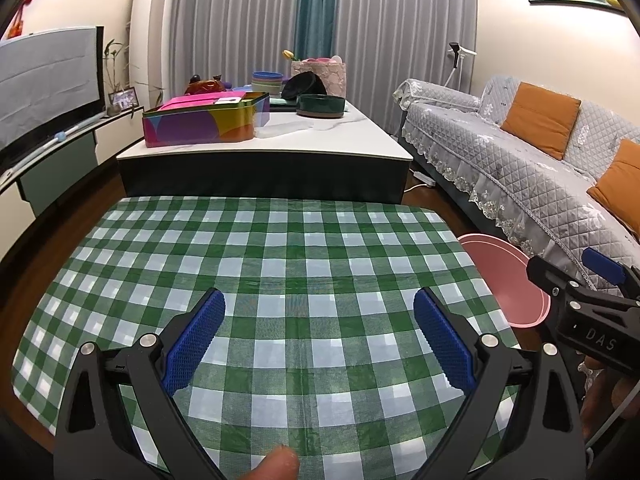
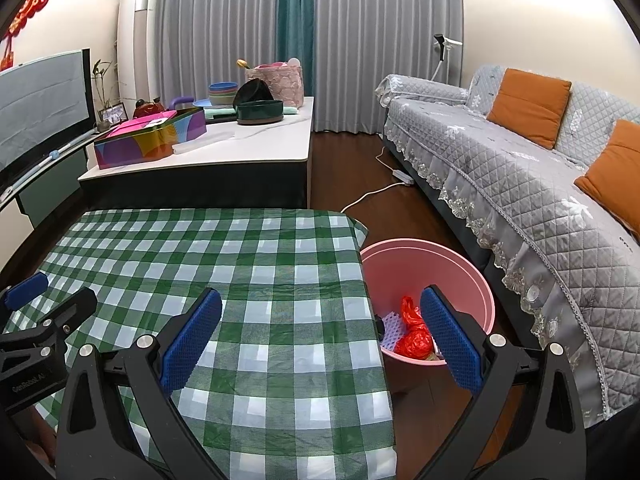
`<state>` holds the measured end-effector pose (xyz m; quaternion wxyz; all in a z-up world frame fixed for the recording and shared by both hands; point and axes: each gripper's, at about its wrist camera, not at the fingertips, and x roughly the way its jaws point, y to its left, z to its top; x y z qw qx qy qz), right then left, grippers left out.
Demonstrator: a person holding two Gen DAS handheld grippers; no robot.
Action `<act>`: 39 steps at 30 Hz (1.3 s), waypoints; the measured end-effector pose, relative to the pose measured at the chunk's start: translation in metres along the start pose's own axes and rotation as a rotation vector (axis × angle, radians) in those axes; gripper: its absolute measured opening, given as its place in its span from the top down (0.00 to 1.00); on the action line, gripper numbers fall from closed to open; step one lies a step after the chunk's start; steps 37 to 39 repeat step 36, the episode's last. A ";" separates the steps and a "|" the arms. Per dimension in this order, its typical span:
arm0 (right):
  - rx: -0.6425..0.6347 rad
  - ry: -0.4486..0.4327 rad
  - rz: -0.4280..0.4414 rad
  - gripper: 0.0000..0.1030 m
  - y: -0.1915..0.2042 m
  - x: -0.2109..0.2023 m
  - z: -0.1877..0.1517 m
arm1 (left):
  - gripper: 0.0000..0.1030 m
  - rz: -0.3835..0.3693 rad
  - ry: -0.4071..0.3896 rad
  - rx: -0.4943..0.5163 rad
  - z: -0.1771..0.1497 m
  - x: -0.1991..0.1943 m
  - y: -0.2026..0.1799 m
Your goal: Collect trash
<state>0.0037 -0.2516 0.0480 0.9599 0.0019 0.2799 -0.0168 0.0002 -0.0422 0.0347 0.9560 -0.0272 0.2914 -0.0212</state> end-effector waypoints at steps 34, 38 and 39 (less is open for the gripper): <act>0.011 -0.004 -0.002 0.05 0.000 0.001 0.001 | 0.09 0.008 -0.016 0.036 -0.002 0.001 -0.009; 0.011 -0.005 -0.002 0.05 0.000 0.002 0.001 | 0.09 0.008 -0.018 0.037 -0.002 0.000 -0.009; 0.011 -0.005 -0.002 0.05 0.000 0.002 0.001 | 0.09 0.008 -0.018 0.037 -0.002 0.000 -0.009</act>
